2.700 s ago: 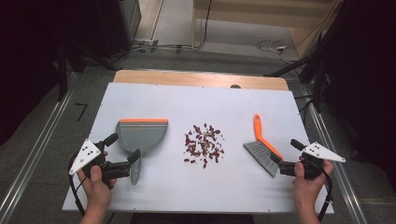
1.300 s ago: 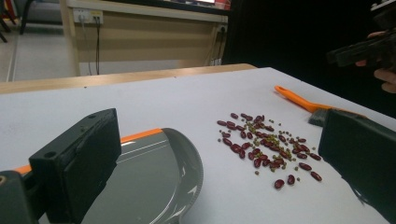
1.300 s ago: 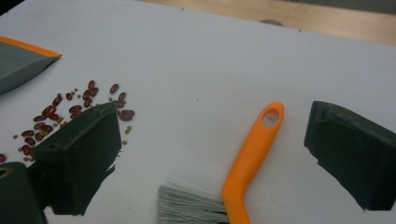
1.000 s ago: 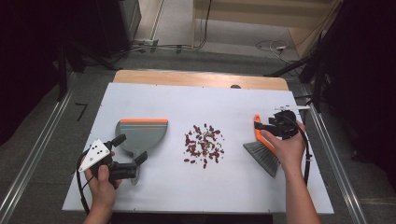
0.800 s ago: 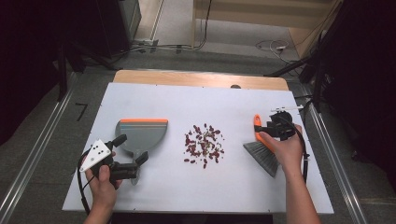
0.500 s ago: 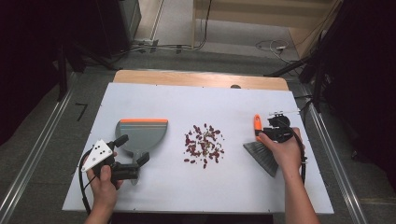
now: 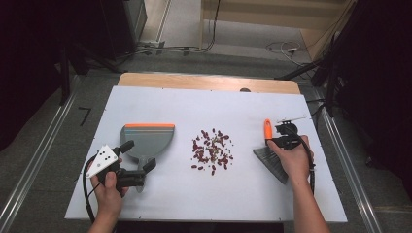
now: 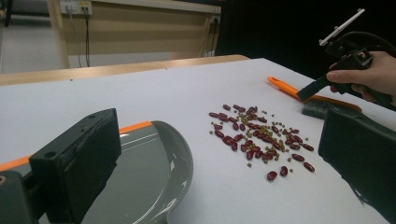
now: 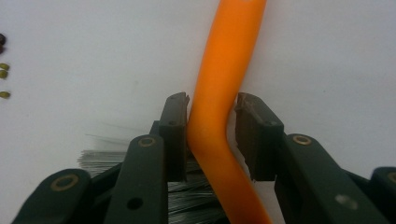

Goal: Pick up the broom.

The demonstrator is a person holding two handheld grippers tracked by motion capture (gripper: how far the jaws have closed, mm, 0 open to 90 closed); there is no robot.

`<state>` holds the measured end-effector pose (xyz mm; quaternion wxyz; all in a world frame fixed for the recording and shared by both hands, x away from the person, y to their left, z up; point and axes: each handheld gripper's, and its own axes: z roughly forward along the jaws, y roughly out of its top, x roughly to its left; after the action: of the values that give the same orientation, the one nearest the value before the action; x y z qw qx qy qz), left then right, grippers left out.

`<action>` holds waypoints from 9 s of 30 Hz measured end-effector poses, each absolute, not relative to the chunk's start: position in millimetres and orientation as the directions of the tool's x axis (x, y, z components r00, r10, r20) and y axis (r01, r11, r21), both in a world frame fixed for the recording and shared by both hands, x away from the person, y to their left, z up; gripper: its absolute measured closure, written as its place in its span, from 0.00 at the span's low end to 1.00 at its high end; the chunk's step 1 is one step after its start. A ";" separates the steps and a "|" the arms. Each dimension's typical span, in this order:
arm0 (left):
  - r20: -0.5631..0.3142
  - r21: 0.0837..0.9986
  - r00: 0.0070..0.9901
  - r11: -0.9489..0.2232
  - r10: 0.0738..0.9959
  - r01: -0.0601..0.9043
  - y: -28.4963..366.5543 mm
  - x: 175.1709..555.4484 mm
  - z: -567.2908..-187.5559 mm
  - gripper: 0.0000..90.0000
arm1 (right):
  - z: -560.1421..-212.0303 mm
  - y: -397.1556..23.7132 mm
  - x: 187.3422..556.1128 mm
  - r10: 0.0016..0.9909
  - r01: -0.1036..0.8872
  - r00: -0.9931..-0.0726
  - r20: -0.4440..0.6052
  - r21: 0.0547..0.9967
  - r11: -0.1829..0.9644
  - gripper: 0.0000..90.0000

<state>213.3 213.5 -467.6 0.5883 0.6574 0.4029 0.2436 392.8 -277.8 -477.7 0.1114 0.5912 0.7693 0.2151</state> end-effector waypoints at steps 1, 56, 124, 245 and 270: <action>-0.152 0.970 0.558 0.015 0.816 0.242 213.0 213.2 -467.5 0.00 | -478.5 -276.9 392.2 0.959 0.859 -0.272 0.075 0.468 0.207 0.71; -0.129 0.975 0.573 -0.003 0.809 0.224 206.8 211.2 -461.4 0.00 | -452.9 -325.3 326.9 0.890 0.429 -0.395 0.228 0.902 -0.041 0.77; -0.125 0.972 0.695 -0.053 0.708 0.228 130.0 217.8 -451.1 0.00 | -410.4 -198.7 286.7 0.719 0.307 -0.664 0.207 0.952 0.010 0.77; -0.237 0.934 0.894 -0.165 0.379 0.318 129.8 234.6 -441.9 0.90 | -426.4 -143.2 283.6 0.138 0.285 -0.956 0.260 0.936 0.208 0.76; -0.217 0.936 0.757 -0.089 0.616 0.340 151.9 232.9 -440.0 0.07 | -418.3 -173.4 298.8 0.406 0.337 -0.883 0.234 0.919 0.203 0.76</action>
<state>232.9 151.9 -440.0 0.5898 0.7285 0.3283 0.1172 298.8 -173.4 -418.3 0.0295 0.2400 0.7750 0.5839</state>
